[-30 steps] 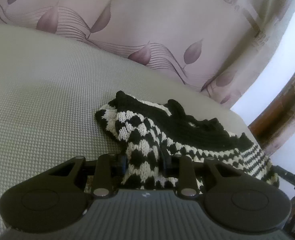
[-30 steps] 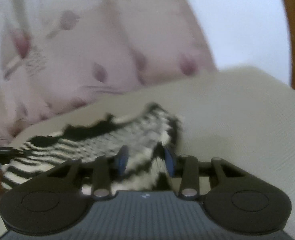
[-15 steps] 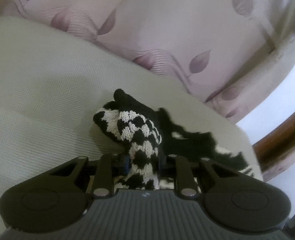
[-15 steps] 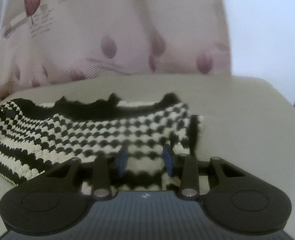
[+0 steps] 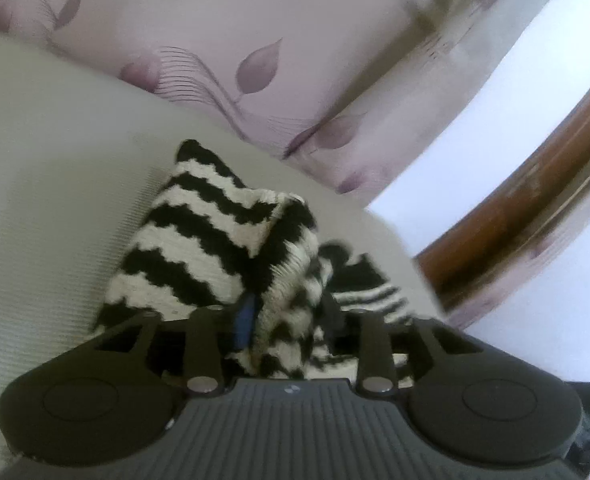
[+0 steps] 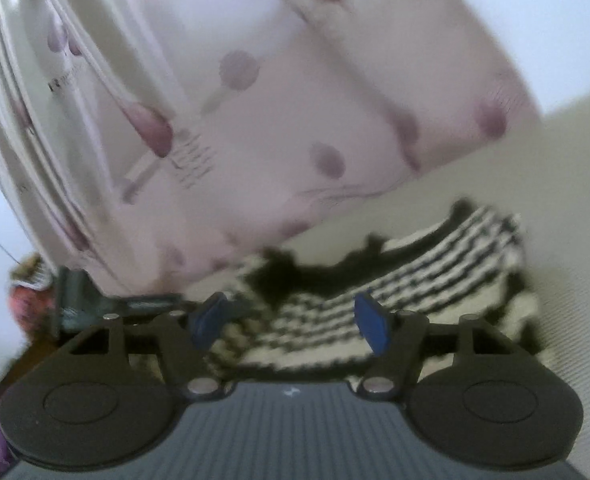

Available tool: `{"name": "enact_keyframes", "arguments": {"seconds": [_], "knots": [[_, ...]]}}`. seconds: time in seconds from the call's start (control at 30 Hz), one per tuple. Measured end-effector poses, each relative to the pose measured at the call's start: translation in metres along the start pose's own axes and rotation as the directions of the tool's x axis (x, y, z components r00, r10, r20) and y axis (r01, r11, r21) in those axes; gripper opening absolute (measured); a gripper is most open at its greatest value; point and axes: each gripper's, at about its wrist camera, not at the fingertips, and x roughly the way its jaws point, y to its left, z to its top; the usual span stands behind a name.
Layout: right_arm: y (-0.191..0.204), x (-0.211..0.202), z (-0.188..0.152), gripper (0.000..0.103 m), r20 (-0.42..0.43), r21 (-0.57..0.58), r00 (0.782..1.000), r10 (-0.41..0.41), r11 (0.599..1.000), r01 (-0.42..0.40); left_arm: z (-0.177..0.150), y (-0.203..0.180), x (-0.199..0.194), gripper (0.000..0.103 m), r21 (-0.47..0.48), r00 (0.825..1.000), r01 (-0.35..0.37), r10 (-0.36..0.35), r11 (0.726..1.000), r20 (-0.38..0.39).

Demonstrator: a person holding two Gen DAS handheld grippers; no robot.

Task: Fold small clothes

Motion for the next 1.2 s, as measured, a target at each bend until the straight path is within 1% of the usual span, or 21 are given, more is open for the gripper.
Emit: {"name": "enact_keyframes", "arguments": {"seconds": [0.07, 0.1, 0.13, 0.23, 0.27, 0.33, 0.4, 0.47, 0.57, 0.63, 0.7, 0.73, 0.8, 0.87, 0.93, 0.97, 1.0, 1.03, 1.1, 1.17, 1.2], "knots": [[-0.008, 0.014, 0.001, 0.072, -0.032, 0.12, 0.996, 0.084, 0.99, -0.08, -0.005, 0.001, -0.002, 0.039, 0.024, 1.0, 0.016, -0.016, 1.0, 0.017], [-0.012, 0.024, 0.001, 0.072, -0.039, 0.182, 0.992, 0.119, 0.977, -0.11, -0.007, 0.002, -0.004, 0.042, 0.027, 0.999, 0.026, -0.027, 0.999, 0.029], [-0.015, 0.033, 0.003, 0.072, -0.046, 0.221, 0.99, 0.137, 0.967, -0.123, -0.01, 0.004, -0.006, 0.043, 0.025, 0.998, 0.043, -0.044, 0.999, 0.04], [-0.016, 0.065, 0.005, 0.072, -0.084, 0.267, 0.982, 0.171, 0.953, -0.143, -0.015, 0.007, -0.009, 0.044, 0.042, 0.996, 0.061, -0.064, 0.997, 0.068], [-0.016, 0.077, 0.008, 0.072, -0.106, 0.284, 0.978, 0.182, 0.947, -0.146, -0.016, 0.006, -0.009, 0.046, 0.048, 0.995, 0.066, -0.069, 0.997, 0.076], [-0.015, 0.093, 0.009, 0.072, -0.122, 0.311, 0.976, 0.181, 0.941, -0.135, -0.02, 0.005, -0.01, 0.049, 0.075, 0.993, 0.07, -0.077, 0.995, 0.087], [-0.011, 0.109, 0.012, 0.072, -0.144, 0.31, 0.973, 0.181, 0.942, -0.129, -0.025, 0.001, -0.011, 0.055, 0.113, 0.991, 0.069, -0.081, 0.991, 0.104], [-0.008, 0.127, 0.014, 0.072, -0.179, 0.31, 0.972, 0.153, 0.946, -0.092, -0.029, -0.005, -0.01, 0.059, 0.166, 0.99, 0.057, -0.077, 0.985, 0.118], [-0.006, 0.149, 0.015, 0.071, -0.218, 0.312, 0.963, 0.157, 0.946, -0.083, -0.039, -0.016, -0.009, 0.068, 0.265, 0.989, 0.037, -0.073, 0.963, 0.127], [0.004, 0.16, 0.017, 0.062, -0.239, 0.24, 0.963, 0.125, 0.969, -0.067, -0.045, -0.022, -0.009, 0.071, 0.333, 0.99, 0.021, -0.067, 0.943, 0.127], [0.013, 0.173, 0.017, 0.042, -0.277, 0.153, 0.958, 0.071, 0.988, -0.029, -0.052, -0.026, -0.009, 0.076, 0.38, 0.989, 0.004, -0.059, 0.925, 0.132], [0.016, 0.179, 0.017, 0.036, -0.294, 0.114, 0.955, 0.042, 0.993, -0.008, -0.054, -0.028, -0.008, 0.076, 0.394, 0.99, -0.002, -0.054, 0.919, 0.131], [0.018, 0.182, 0.013, 0.029, -0.305, 0.033, 0.952, -0.017, 0.999, 0.029, -0.056, -0.027, -0.01, 0.076, 0.393, 0.991, 0.004, -0.055, 0.919, 0.12], [0.016, 0.18, 0.013, 0.027, -0.28, 0.013, 0.959, -0.027, 0.999, 0.032, -0.053, -0.024, -0.021, 0.077, 0.351, 0.991, 0.035, -0.078, 0.936, 0.109], [0.015, 0.169, 0.013, 0.025, -0.241, -0.021, 0.97, -0.042, 0.999, 0.038, -0.05, -0.018, -0.044, 0.082, 0.287, 0.985, 0.082, -0.121, 0.955, 0.124], [0.014, 0.165, 0.013, 0.025, -0.224, -0.023, 0.974, -0.037, 0.999, 0.032, -0.047, -0.016, -0.055, 0.088, 0.263, 0.981, 0.083, -0.126, 0.961, 0.151], [0.011, 0.162, 0.013, 0.024, -0.215, -0.015, 0.976, -0.03, 1.0, 0.027, -0.044, -0.014, -0.066, 0.092, 0.242, 0.975, 0.078, -0.125, 0.967, 0.183], [0.009, 0.16, 0.014, 0.024, -0.205, -0.009, 0.978, -0.024, 1.0, 0.023, -0.04, -0.009, -0.078, 0.093, 0.224, 0.967, 0.068, -0.12, 0.972, 0.224], [0.004, 0.155, 0.018, 0.024, -0.182, -0.005, 0.983, -0.019, 1.0, 0.019, -0.034, -0.001, -0.092, 0.094, 0.213, 0.958, 0.026, -0.085, 0.977, 0.273], [-0.002, 0.151, 0.023, 0.024, -0.164, 0.011, 0.986, -0.022, 1.0, 0.024, -0.028, 0.007, -0.096, 0.094, 0.216, 0.956, -0.036, -0.029, 0.976, 0.291], [-0.005, 0.149, 0.027, 0.024, -0.155, 0.023, 0.988, -0.019, 0.999, 0.023, -0.026, 0.012, -0.094, 0.094, 0.208, 0.958, -0.064, 0.002, 0.976, 0.287]]}}
